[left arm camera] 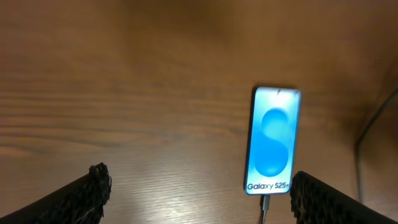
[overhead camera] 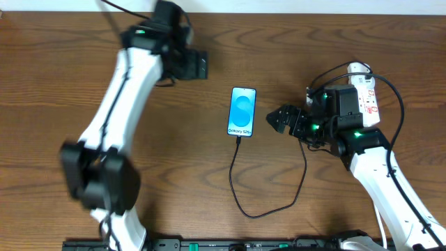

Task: Plug charger to phone and switch on socket
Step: 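Release the cable and move the right gripper to the power strip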

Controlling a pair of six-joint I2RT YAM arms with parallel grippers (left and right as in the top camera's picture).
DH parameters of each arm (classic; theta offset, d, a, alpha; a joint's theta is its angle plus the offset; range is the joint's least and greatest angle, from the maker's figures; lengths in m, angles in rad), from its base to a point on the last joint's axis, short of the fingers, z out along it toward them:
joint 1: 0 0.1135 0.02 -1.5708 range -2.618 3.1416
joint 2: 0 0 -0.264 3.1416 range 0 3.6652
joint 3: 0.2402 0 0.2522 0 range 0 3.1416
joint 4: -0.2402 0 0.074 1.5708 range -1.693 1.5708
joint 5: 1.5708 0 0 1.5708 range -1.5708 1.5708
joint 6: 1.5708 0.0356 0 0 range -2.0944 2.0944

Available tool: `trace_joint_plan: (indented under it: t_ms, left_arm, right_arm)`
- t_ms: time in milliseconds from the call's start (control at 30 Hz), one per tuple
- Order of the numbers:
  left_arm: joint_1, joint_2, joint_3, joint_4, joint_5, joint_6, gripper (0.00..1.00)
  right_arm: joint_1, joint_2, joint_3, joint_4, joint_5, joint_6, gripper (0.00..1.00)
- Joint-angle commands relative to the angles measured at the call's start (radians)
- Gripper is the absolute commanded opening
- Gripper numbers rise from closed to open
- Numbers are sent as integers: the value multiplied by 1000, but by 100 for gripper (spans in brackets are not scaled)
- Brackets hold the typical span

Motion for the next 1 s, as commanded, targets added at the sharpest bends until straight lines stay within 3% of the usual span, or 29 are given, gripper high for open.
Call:
trace_joint_plan:
  t_ms: [0,200,333,467,633,867,967]
  left_arm:
    - [40,-56,8,-21,-63,10,94]
    - [61,-65,8,-27,-61,10,94]
    - [61,-65,8,-27,-61,10,94]
    - [61,-65,8,-27,-61,10,94]
    - [61,-65,8,-27,-61,10,94]
    - [61,-65,8,-27,-61,10,94]
    - [61,-65,8,-27,-61,10,94]
  right_arm:
    - [-22,-2,10,-16,19,-82,99]
    - [-85,-2,14,-77,32,-106,99]
    - [-121,-2,89,-216,170,-153,99]
    - [-144,0,268,-394,394,-159,99]
    - [-188,48,462,-513,435,-149,99]
    - [-312,319,856,-777,606,-200,99]
    - [-391,397,915,-730,654,-161,99]
